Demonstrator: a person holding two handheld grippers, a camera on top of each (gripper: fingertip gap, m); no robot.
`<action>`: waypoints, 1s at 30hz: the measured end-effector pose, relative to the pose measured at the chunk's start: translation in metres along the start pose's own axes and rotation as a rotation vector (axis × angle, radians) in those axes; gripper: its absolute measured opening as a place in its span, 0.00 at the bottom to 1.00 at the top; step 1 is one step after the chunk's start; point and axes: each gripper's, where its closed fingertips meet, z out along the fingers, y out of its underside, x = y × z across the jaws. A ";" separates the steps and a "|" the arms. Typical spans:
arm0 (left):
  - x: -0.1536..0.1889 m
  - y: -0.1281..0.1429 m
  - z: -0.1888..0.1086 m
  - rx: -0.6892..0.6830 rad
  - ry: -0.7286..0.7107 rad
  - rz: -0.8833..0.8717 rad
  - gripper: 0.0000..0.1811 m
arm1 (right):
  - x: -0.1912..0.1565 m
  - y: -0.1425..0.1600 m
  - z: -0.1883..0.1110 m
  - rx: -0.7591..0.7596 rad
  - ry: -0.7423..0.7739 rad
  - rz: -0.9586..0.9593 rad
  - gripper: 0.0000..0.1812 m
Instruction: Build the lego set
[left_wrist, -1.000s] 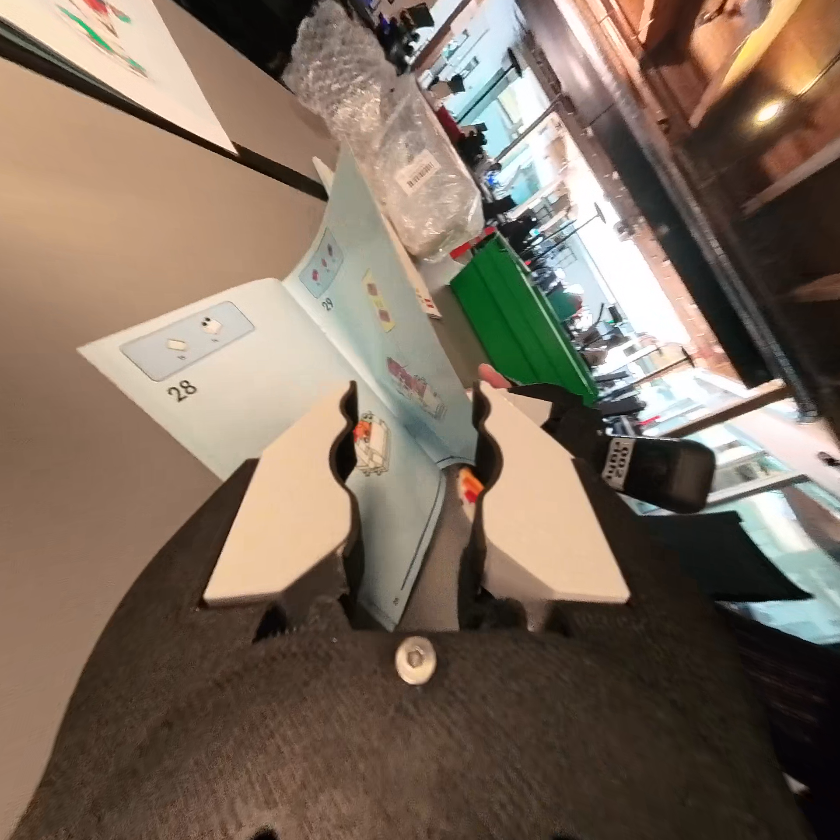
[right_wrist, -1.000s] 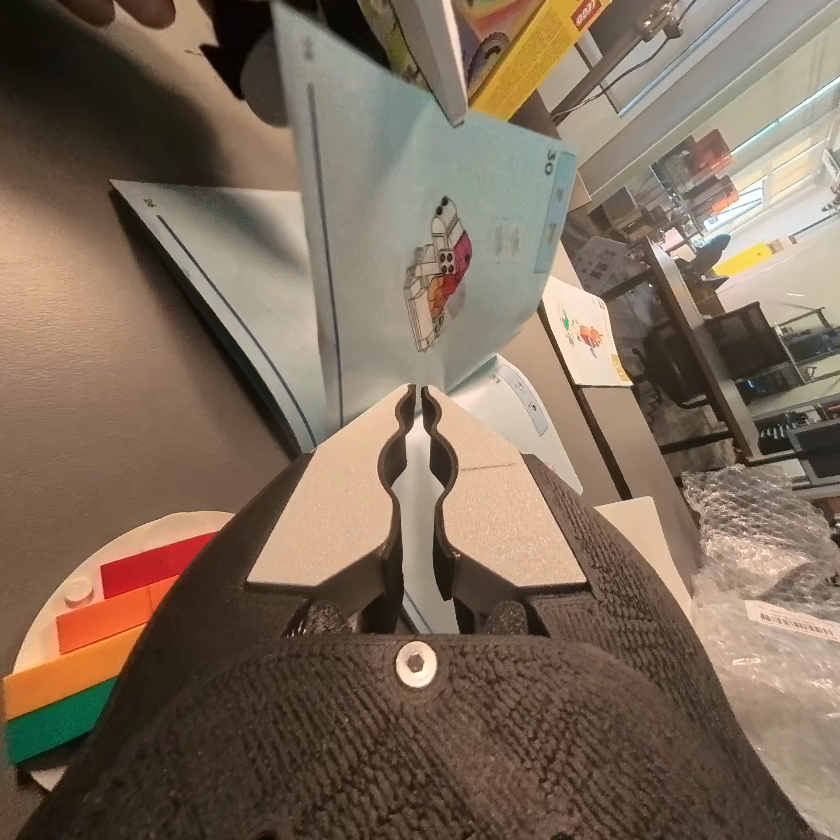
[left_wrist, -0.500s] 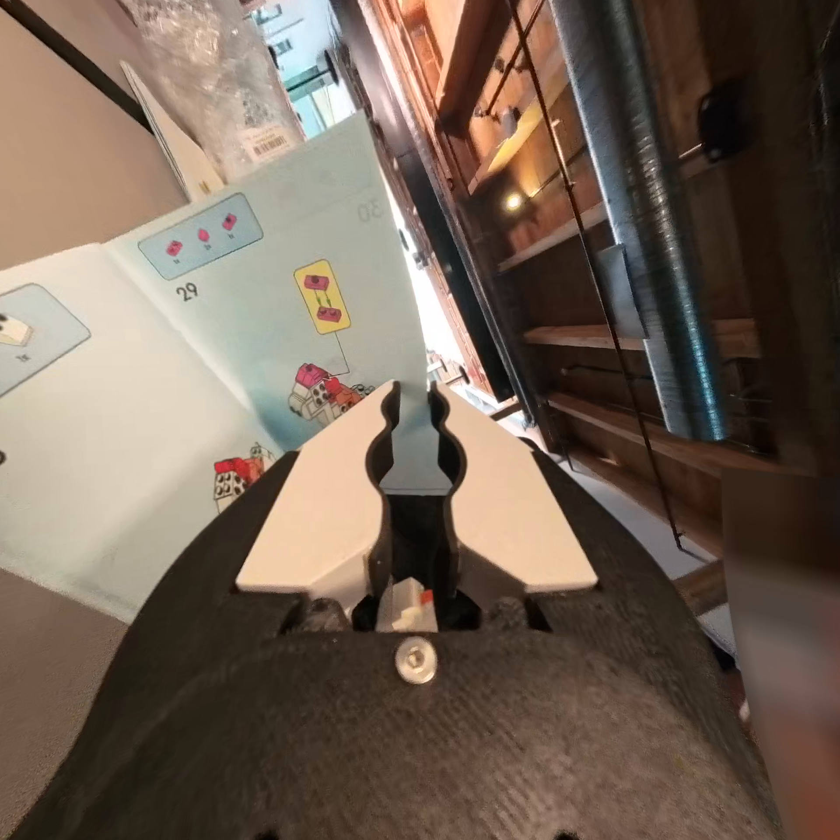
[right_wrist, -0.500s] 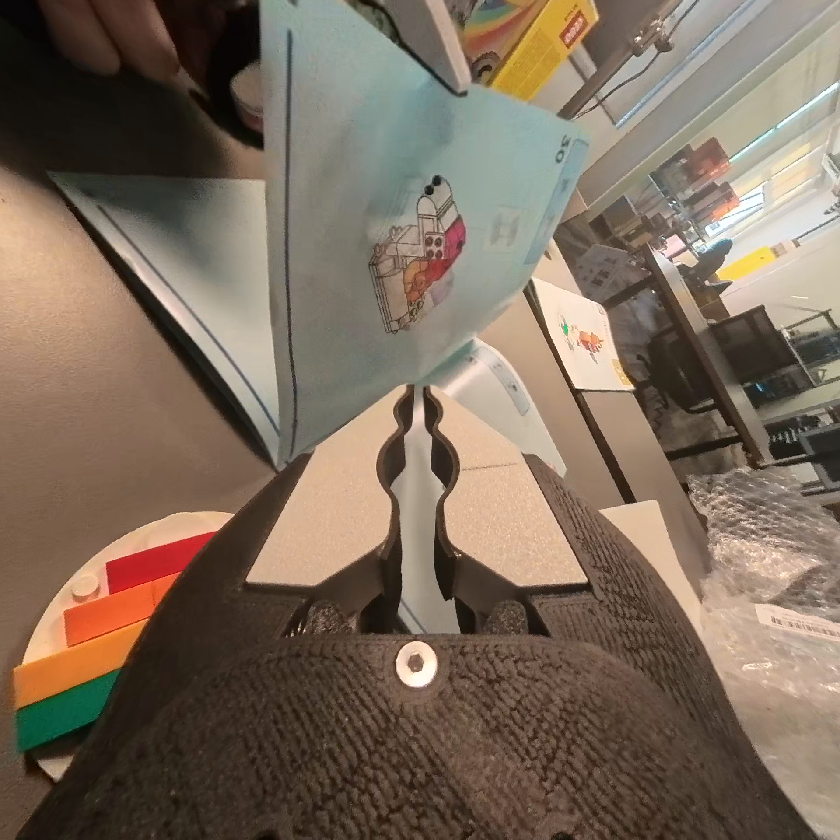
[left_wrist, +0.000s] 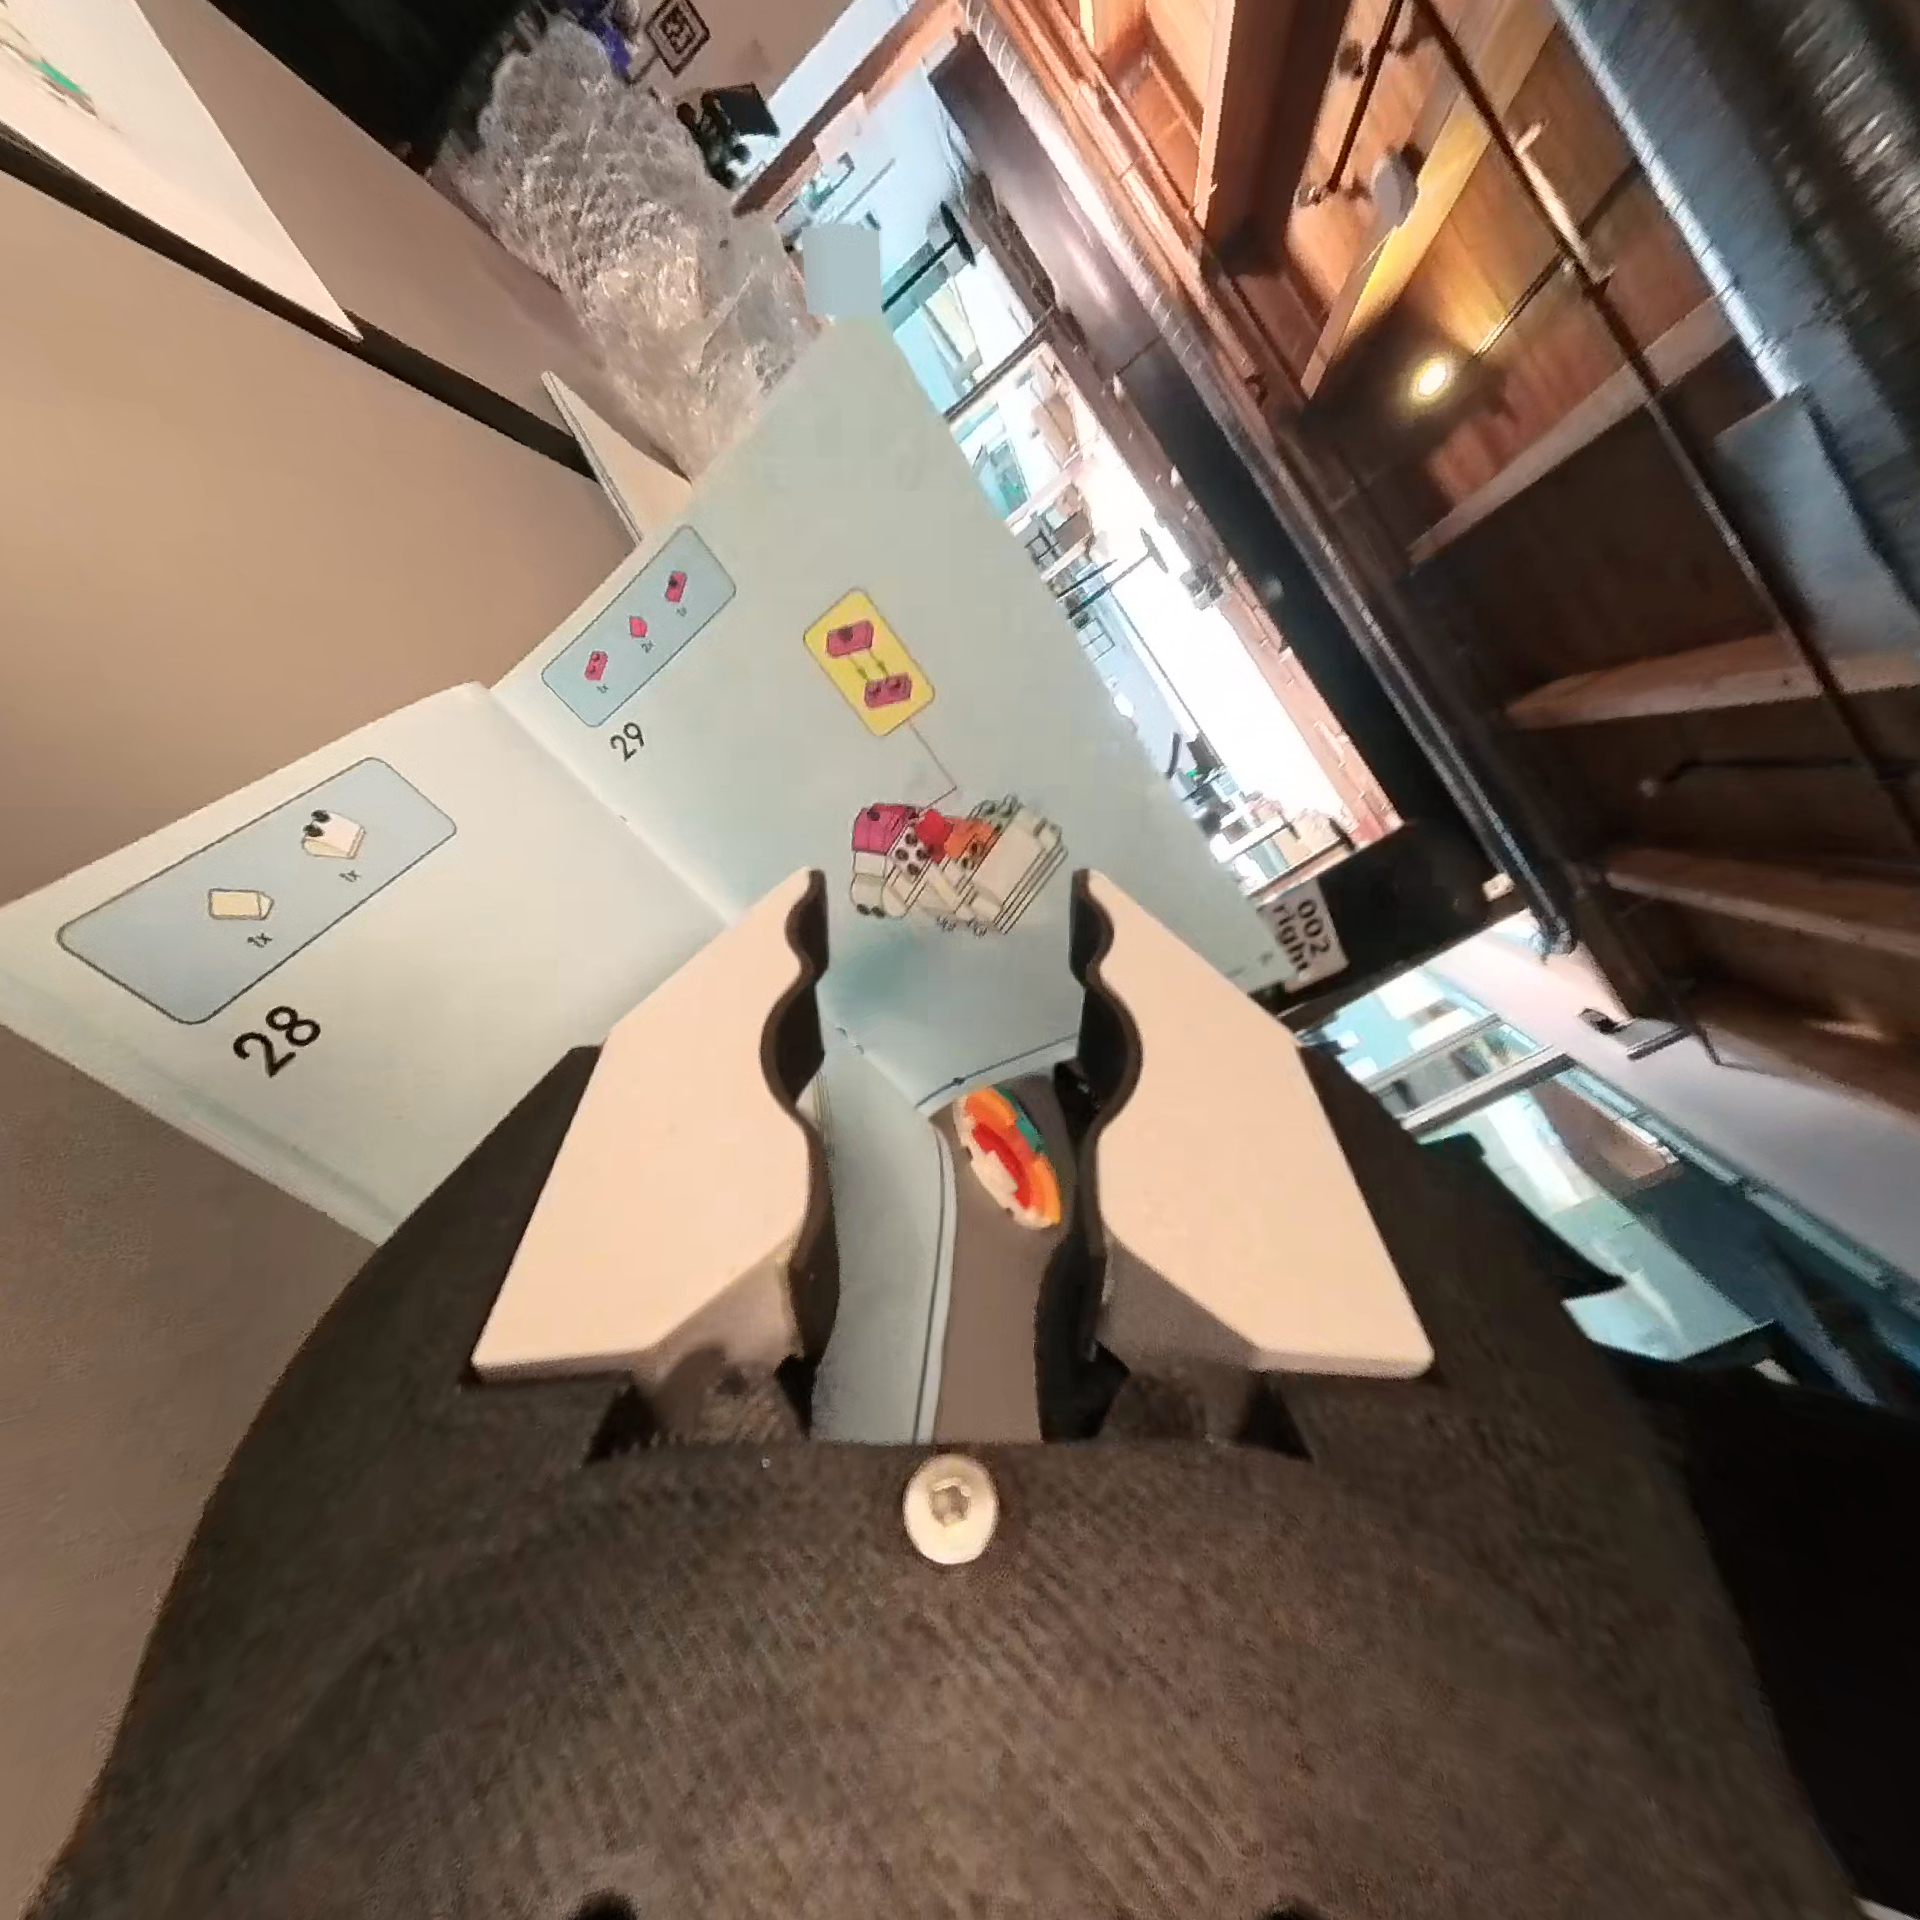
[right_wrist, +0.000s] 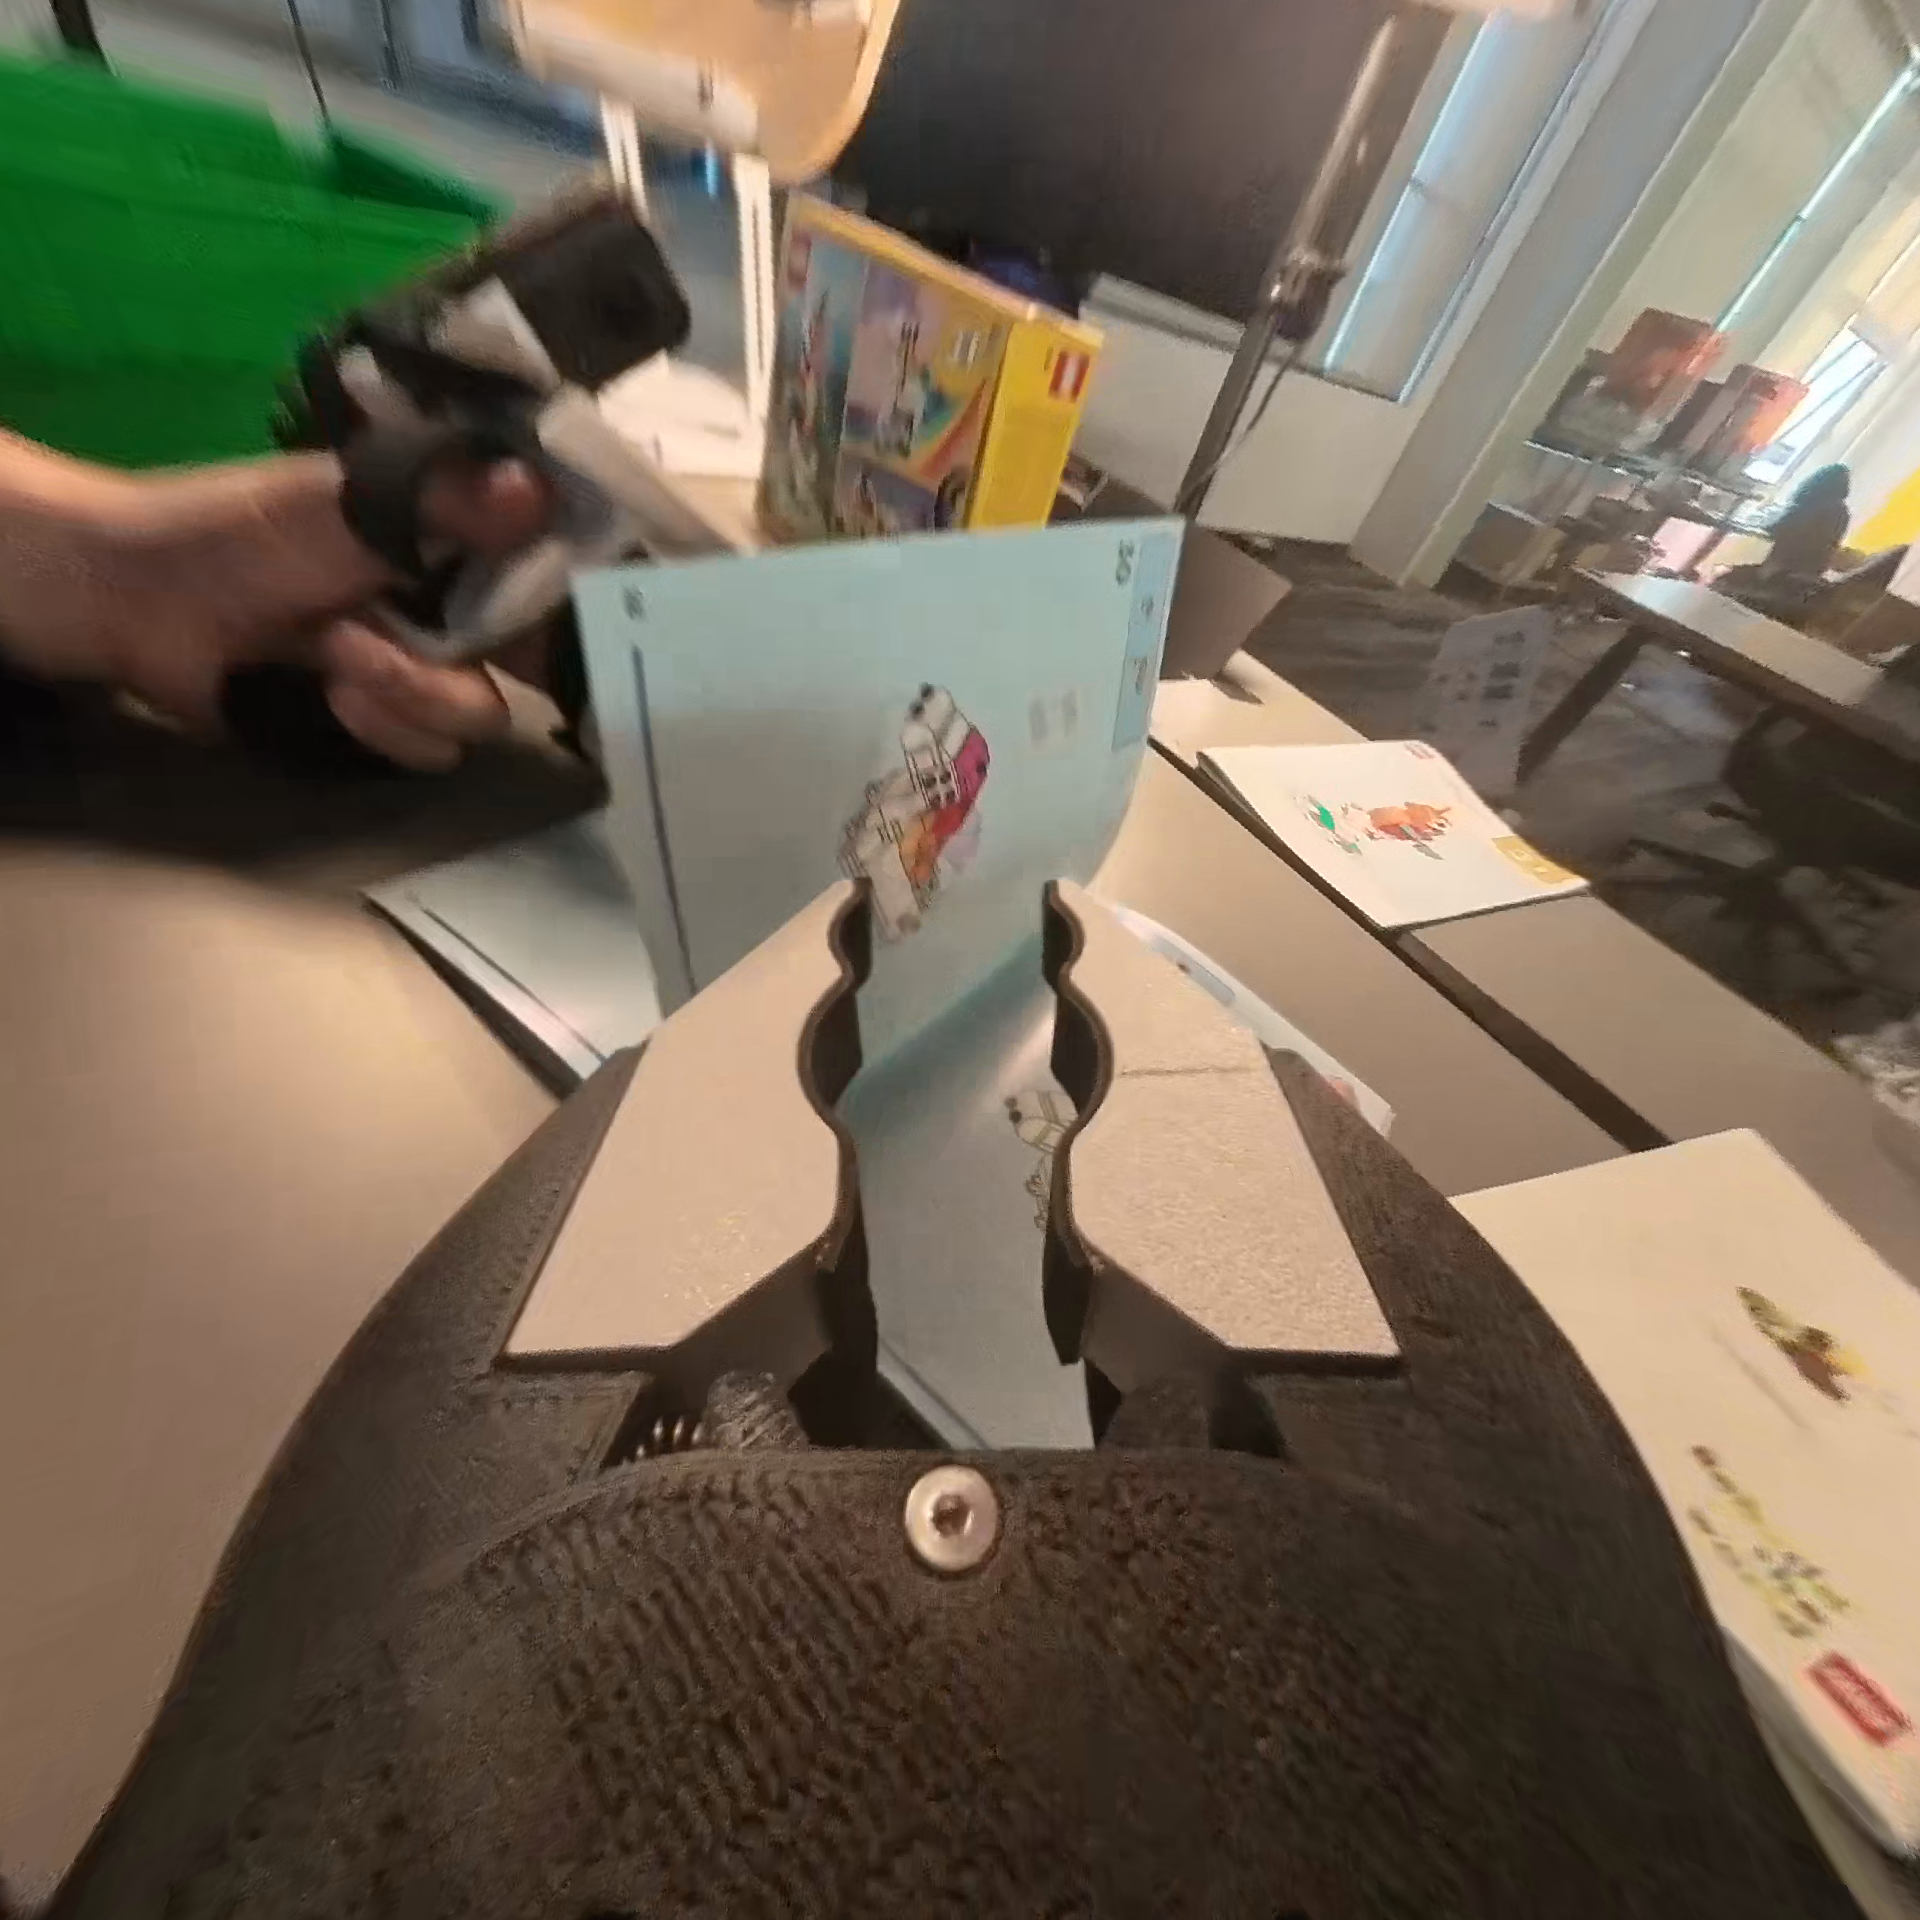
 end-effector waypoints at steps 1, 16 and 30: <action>-0.002 0.003 0.002 -0.014 -0.022 0.018 0.25 | -0.001 -0.006 -0.005 0.040 -0.008 0.044 0.21; -0.023 0.020 0.011 -0.123 -0.195 0.072 0.20 | -0.015 -0.028 -0.027 0.051 0.210 0.337 0.22; -0.027 0.020 0.010 -0.127 -0.223 0.055 0.20 | 0.000 -0.007 -0.017 -0.383 0.617 -0.441 0.00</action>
